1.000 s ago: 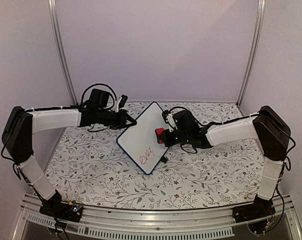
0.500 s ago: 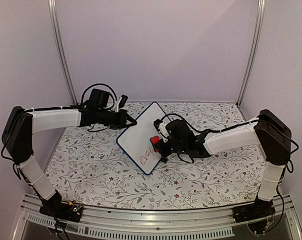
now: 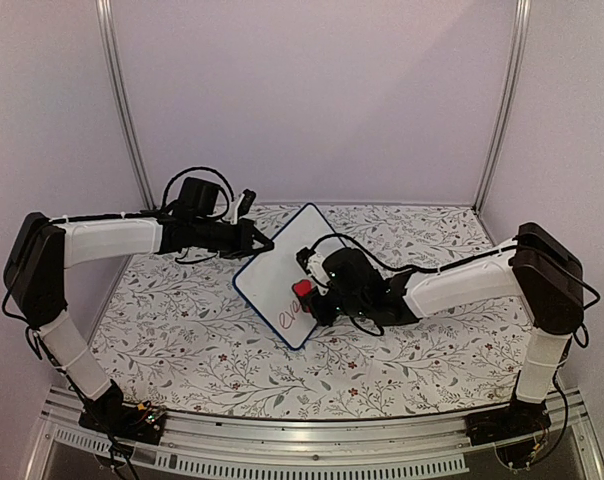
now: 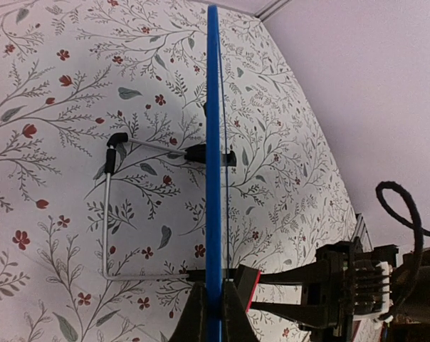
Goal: Erase the whiteboard
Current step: Erase the whiteboard at the center of the board.
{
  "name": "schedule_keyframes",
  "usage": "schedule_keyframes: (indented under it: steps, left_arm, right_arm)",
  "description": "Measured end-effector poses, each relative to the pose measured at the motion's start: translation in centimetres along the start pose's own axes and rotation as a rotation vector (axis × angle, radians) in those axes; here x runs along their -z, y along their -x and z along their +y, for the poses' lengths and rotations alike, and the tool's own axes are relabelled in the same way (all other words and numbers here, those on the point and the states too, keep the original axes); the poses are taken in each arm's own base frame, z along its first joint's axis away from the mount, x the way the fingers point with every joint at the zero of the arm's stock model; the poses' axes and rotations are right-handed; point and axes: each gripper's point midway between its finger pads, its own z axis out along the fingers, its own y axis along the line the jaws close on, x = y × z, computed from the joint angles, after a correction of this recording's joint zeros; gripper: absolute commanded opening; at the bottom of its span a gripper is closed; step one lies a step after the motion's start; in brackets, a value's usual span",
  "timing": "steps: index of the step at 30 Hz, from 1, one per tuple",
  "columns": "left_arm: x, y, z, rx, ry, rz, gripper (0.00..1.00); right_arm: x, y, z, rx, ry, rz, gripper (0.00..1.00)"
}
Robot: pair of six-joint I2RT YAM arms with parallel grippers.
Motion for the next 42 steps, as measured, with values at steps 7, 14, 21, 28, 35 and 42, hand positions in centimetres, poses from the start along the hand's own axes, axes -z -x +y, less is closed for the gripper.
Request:
schedule_keyframes:
  steps: [7,14,21,28,35,42]
  left_arm:
    - [0.0,0.0,0.0,0.0,-0.001,0.001,0.0]
    - [0.0,0.0,-0.1,-0.007,-0.004,0.002,0.0]
    - [0.0,0.0,-0.1,-0.007,-0.006,0.003,0.0]
    - [0.0,0.0,-0.1,-0.007,-0.007,0.003,0.0]
    - [0.0,-0.1,-0.2,-0.007,-0.009,0.004,0.0]
    - [0.0,-0.1,-0.2,-0.008,-0.011,0.006,0.0]
  right_arm:
    - [0.2,-0.2,0.9,0.037,-0.003,0.001,0.0]
    - [0.3,-0.5,1.7,0.062,-0.001,0.006,0.0]
    - [0.4,-0.6,1.9,0.082,-0.008,0.008,0.0]
    - [0.6,-0.9,2.8,0.106,0.004,0.012,0.0]
    - [0.7,-1.0,3.4,0.127,0.008,0.012,0.0]
    - [0.9,-1.1,3.8,0.144,0.005,0.01,0.0]
